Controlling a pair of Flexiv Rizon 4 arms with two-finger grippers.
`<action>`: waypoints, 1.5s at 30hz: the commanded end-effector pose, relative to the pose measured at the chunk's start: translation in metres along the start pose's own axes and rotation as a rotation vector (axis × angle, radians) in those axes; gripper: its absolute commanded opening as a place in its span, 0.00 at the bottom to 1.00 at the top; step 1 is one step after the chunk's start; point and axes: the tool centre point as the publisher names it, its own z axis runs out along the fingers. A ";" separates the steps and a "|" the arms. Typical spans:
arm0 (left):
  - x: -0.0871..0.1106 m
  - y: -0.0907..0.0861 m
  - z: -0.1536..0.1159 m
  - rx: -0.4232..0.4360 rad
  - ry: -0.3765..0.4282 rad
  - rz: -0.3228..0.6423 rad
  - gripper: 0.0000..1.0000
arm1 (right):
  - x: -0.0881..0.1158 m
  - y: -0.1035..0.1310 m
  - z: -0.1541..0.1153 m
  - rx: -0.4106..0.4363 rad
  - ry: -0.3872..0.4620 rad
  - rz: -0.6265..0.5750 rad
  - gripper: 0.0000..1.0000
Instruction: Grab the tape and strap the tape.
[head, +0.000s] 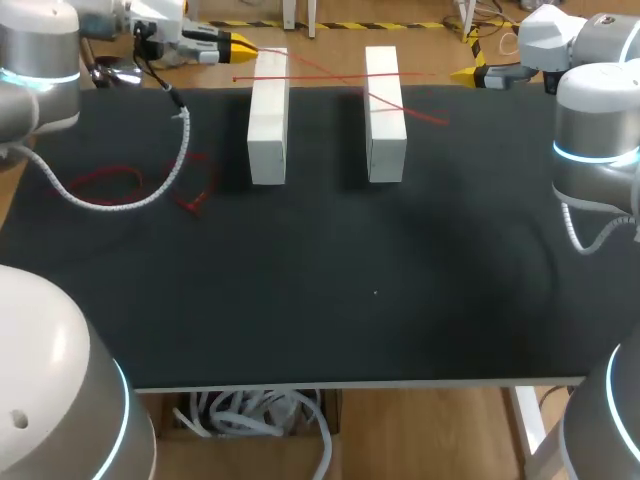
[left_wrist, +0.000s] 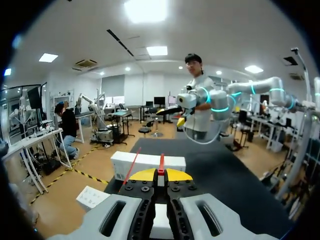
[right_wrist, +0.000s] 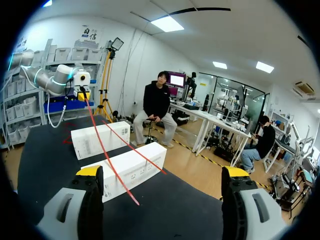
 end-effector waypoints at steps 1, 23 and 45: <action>0.012 0.003 0.003 0.026 0.100 0.103 0.00 | 0.000 0.000 0.000 0.000 0.000 0.000 1.00; -0.005 -0.019 0.011 0.239 -0.057 -0.080 0.00 | 0.000 0.000 0.000 0.000 0.000 0.000 1.00; -0.001 -0.027 0.013 0.240 -0.063 -0.025 0.00 | 0.000 0.000 0.000 0.000 0.000 0.000 1.00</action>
